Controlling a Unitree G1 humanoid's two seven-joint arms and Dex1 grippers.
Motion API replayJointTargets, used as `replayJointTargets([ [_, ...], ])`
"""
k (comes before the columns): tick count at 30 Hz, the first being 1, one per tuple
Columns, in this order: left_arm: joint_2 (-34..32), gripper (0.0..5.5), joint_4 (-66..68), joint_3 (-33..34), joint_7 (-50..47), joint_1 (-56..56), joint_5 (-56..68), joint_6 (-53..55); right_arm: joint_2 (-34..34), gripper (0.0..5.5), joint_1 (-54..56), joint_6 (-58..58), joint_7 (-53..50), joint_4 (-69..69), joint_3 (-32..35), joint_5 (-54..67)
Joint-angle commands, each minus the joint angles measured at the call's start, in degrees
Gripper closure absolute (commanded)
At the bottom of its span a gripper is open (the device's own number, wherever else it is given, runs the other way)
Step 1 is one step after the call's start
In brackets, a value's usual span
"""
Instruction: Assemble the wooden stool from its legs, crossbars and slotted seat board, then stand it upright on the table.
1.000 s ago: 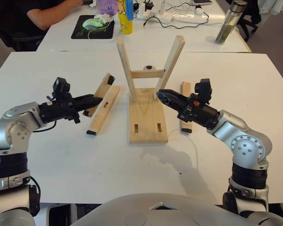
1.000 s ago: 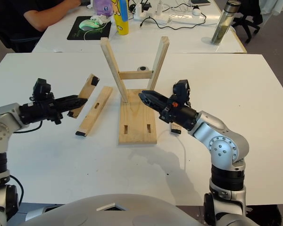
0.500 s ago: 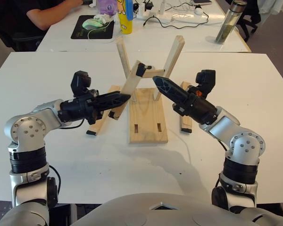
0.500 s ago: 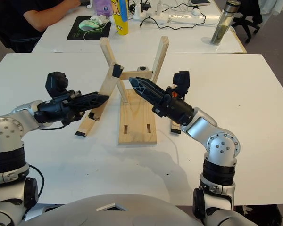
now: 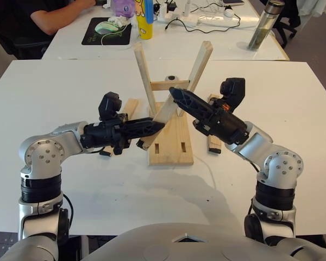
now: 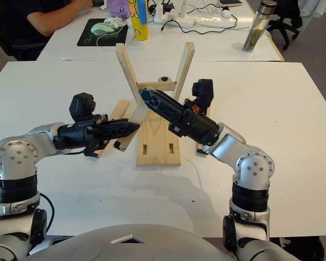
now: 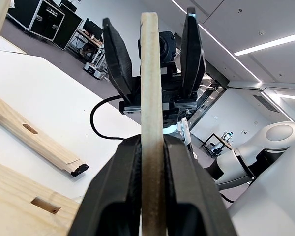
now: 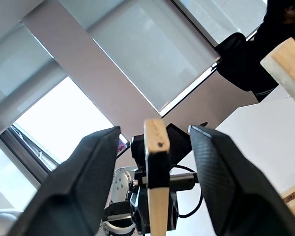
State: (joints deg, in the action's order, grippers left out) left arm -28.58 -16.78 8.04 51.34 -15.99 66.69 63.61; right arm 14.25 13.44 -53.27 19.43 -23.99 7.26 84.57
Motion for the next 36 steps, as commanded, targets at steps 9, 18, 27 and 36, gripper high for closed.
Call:
replayJointTargets([
  [9, -1.8, 5.09, -0.5, -0.7, 0.1, 0.1, 0.8, -0.2, 2.8, 4.84, 0.1, 0.3, 0.6, 0.0, -1.8, 2.6],
  [18, -0.2, 4.44, -1.3, -1.8, -0.8, 1.9, -4.4, -8.0, 3.3, 5.06, -0.2, 1.3, 0.3, 0.4, -3.0, 0.4],
  [27, 2.1, 3.6, 1.2, 6.5, -8.0, -1.0, 12.3, -4.8, 5.8, 5.06, -1.9, 3.6, 0.9, 3.9, -5.0, -13.7],
  [36, 1.6, 3.6, -0.3, 11.7, -16.1, 2.5, 14.9, -10.0, 11.2, 5.06, -5.8, 5.0, -0.8, 4.0, 3.9, -19.2],
])
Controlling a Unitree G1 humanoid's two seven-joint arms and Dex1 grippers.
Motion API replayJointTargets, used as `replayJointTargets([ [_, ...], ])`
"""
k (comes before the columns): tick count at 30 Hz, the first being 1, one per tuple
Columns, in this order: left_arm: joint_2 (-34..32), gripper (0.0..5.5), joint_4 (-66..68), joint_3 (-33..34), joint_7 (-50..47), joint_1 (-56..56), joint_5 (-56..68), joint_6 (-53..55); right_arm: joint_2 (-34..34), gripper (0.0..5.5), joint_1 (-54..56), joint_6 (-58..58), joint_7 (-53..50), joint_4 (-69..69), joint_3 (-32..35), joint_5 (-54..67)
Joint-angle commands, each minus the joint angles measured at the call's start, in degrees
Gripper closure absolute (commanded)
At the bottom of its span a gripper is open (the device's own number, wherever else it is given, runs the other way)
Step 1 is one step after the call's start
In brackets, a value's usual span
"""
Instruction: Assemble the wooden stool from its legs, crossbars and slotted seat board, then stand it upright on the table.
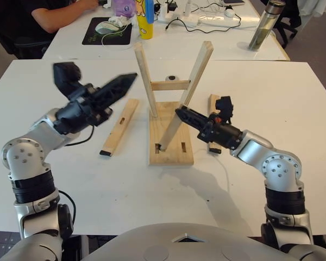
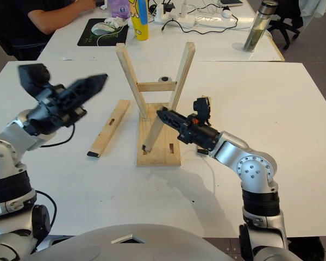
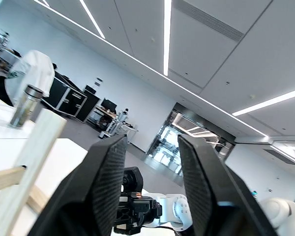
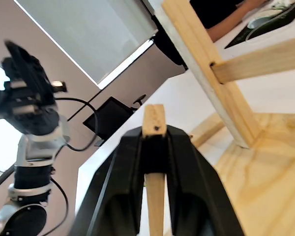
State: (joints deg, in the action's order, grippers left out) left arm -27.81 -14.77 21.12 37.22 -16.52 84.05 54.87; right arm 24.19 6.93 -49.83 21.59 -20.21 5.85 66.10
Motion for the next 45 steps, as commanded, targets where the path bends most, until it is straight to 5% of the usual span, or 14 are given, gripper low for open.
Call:
replayJointTargets([
  [1, 1.8, 3.6, -3.2, -2.3, -2.8, 3.9, -3.8, -2.4, 1.2, 5.06, 1.4, 2.5, -4.6, 0.9, 6.7, -2.1],
  [15, 9.4, 3.6, -5.7, -12.1, -8.6, 3.6, -12.9, -8.1, -14.9, 5.06, 3.2, 26.4, -26.5, 9.1, 12.7, -26.7],
  [45, 8.5, 3.6, -4.0, -13.5, -6.4, 3.1, -14.5, -8.0, -20.2, 5.06, 1.5, 25.1, -27.4, 10.5, 15.2, -27.0],
])
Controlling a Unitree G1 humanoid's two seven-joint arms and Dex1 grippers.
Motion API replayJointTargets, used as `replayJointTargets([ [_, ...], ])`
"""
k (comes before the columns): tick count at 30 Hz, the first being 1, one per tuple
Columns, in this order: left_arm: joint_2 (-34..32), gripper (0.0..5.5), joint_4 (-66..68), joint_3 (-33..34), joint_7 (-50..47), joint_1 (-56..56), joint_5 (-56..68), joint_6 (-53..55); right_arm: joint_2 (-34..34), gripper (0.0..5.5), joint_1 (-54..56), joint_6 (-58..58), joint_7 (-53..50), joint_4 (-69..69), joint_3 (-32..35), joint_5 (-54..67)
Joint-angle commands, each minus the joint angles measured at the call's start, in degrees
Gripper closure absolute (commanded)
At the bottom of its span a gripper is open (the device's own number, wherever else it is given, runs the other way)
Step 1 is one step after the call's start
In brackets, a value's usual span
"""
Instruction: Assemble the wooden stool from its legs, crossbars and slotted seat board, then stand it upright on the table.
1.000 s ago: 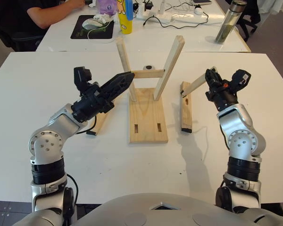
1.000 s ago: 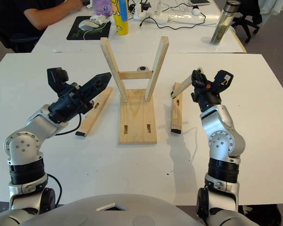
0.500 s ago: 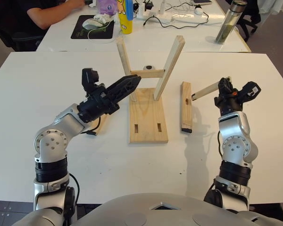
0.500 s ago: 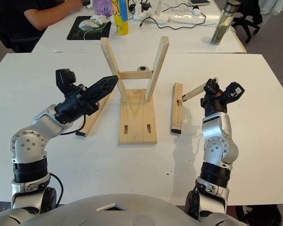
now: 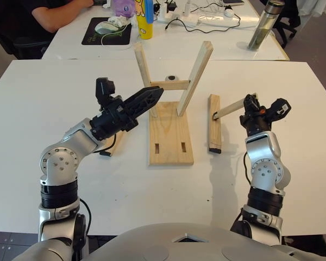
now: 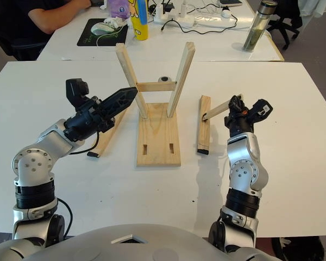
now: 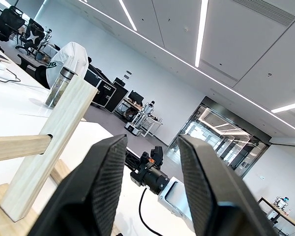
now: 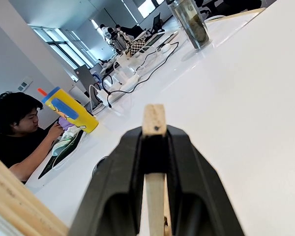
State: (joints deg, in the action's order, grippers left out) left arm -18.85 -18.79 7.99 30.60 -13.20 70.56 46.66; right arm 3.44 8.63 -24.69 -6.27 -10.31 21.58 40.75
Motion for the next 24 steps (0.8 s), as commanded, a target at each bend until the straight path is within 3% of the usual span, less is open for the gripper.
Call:
replayJointTargets([
  [1, -0.5, 3.6, -0.1, -0.5, 0.3, -0.2, -1.1, 0.2, 0.7, 5.06, -0.1, 0.0, 0.5, 0.8, -0.5, -1.9],
  [10, 0.1, 3.6, -0.5, -0.5, -0.4, 0.0, -1.4, 0.1, 1.1, 5.06, -0.7, 0.3, 0.5, 0.1, -3.0, -7.1],
  [17, 1.2, 3.6, -0.3, -0.7, -2.1, -0.6, -2.5, -0.5, 2.3, 5.06, -1.9, 1.8, 2.1, -0.6, -12.1, -18.1],
  [24, 2.7, 3.6, -1.0, 0.5, -8.2, -5.0, -0.6, -0.5, 2.0, 5.06, -4.5, 0.4, 1.2, 0.2, -13.6, -22.4],
])
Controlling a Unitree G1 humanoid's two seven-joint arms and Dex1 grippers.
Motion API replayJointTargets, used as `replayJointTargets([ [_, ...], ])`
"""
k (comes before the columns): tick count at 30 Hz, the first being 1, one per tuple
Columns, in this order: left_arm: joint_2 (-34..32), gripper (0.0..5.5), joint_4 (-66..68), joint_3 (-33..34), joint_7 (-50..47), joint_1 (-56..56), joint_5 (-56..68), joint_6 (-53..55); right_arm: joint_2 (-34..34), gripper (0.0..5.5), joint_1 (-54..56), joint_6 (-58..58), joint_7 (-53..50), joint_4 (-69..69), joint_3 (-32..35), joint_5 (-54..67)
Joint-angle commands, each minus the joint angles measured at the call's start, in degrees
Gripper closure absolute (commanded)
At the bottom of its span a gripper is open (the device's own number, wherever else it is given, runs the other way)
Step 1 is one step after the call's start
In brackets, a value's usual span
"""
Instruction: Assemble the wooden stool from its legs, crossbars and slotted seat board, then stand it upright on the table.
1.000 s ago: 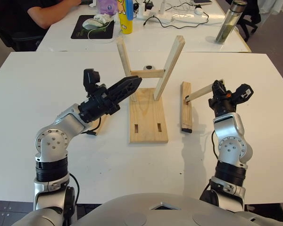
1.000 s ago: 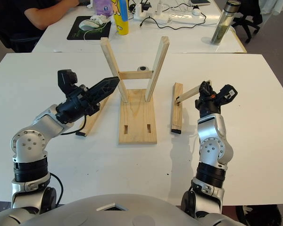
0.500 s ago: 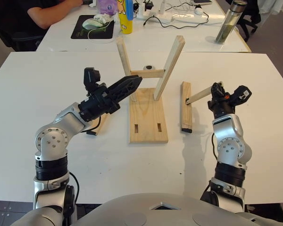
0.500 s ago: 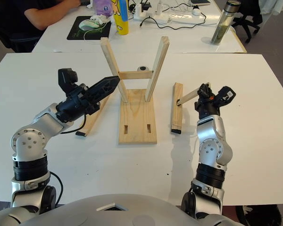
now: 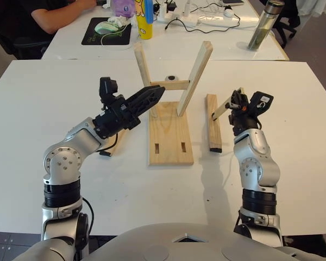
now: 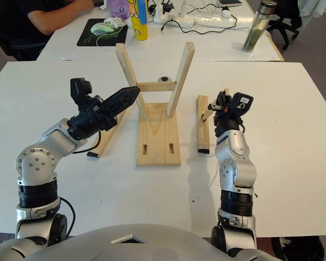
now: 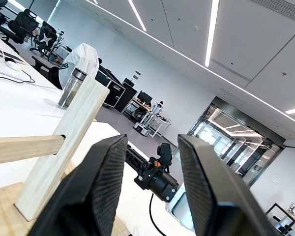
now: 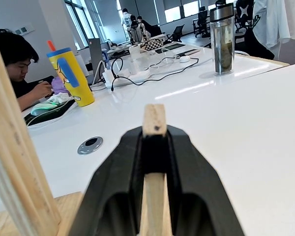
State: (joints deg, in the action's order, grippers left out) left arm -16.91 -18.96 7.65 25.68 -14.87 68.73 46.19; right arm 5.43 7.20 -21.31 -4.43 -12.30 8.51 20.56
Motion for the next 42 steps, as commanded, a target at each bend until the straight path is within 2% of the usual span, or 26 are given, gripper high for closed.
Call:
replayJointTargets([
  [1, 0.9, 3.6, -1.1, 0.8, -3.9, -3.7, 1.4, 0.1, 0.4, 5.06, -3.2, -3.2, -0.7, 2.3, -0.6, -3.0],
  [10, 3.2, 3.6, -0.2, 0.3, -10.2, -4.1, -1.3, -1.9, -1.7, 5.06, -3.1, -8.4, -4.7, 3.6, 4.1, -1.8],
  [17, 5.5, 3.6, -0.7, -1.0, -13.5, -5.3, -3.9, -2.7, -3.1, 5.06, -3.0, -11.7, -6.4, 3.4, 3.1, -2.9],
  [22, 7.5, 3.6, -1.6, -1.4, -16.6, -6.6, -4.2, -2.9, -6.3, 5.06, -2.6, -14.2, -10.5, 3.2, 5.3, -2.0],
  [33, 9.1, 3.6, -0.3, -2.4, -18.1, -9.0, -6.2, -3.1, -10.4, 5.06, -0.3, -12.3, -18.7, 5.2, 4.5, -8.8],
  [36, 9.1, 3.6, -0.3, -2.9, -17.6, -8.6, -7.5, -3.3, -6.5, 5.06, 0.5, -10.7, -14.1, 7.0, -1.1, -13.1],
  [40, 9.4, 3.6, -0.3, -3.2, -17.1, -8.1, -8.7, -3.6, -0.2, 5.07, -1.1, -11.3, 0.5, 9.9, -10.3, -13.6],
  [42, 9.6, 3.6, -0.5, -3.2, -17.1, -7.8, -9.1, -3.8, 2.3, 5.07, -2.0, -12.4, 6.6, 10.2, -11.7, -12.3],
])
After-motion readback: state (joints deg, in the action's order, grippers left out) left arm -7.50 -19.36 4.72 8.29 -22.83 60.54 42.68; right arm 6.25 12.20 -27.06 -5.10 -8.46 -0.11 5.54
